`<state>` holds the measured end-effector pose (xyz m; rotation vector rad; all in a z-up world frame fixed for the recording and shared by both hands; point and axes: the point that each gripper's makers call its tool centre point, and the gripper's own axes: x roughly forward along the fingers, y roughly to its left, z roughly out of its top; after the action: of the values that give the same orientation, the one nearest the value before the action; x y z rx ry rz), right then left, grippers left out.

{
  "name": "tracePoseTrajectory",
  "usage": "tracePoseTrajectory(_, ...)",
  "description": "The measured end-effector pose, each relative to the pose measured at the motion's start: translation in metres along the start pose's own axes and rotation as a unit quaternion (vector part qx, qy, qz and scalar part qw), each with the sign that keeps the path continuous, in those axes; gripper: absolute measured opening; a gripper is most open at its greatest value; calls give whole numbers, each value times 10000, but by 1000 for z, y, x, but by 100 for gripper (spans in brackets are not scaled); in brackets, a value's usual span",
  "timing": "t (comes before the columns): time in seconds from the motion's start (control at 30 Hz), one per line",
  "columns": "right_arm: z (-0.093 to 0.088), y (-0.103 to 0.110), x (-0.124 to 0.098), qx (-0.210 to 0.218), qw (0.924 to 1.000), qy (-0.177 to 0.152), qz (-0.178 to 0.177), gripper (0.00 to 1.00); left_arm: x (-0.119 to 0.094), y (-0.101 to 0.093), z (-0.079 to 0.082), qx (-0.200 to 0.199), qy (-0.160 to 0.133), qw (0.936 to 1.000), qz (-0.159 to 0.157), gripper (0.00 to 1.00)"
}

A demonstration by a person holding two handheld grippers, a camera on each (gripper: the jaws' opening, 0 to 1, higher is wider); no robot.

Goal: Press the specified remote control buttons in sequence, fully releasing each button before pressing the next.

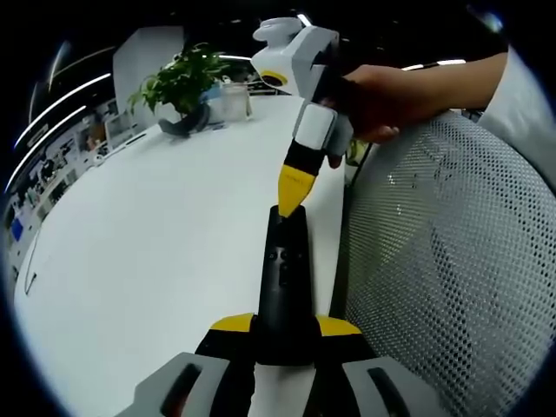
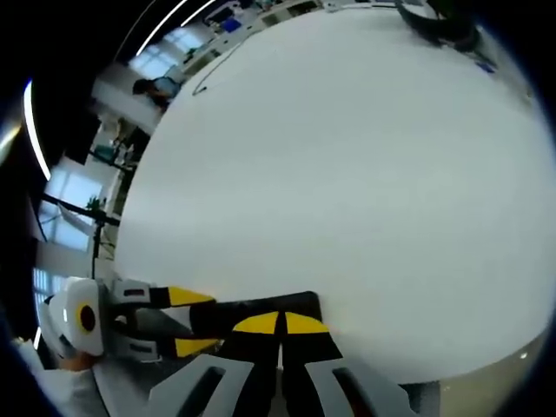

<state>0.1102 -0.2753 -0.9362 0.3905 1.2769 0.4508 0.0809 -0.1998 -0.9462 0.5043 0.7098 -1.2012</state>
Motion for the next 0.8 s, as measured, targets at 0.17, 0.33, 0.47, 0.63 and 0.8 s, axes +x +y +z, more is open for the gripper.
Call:
tracePoseTrajectory(0.17,0,-1,0,118,9999,-26,38,0,0,0,0,-21,-3,10000,8,24)
tracePoseTrajectory(0.33,0,0,0,85,10000,-25,20,0,0,0,0,-22,0,10000,13,24)
tracePoseTrajectory(0.47,-1,0,0,114,9999,-28,31,0,0,0,0,-19,4,10000,11,24)
tracePoseTrajectory(0.63,-1,0,0,154,9999,-28,43,0,0,0,0,-11,8,10000,6,24)
tracePoseTrajectory(0.8,-1,1,0,167,9998,-34,47,0,0,0,-1,-7,13,10000,4,24)
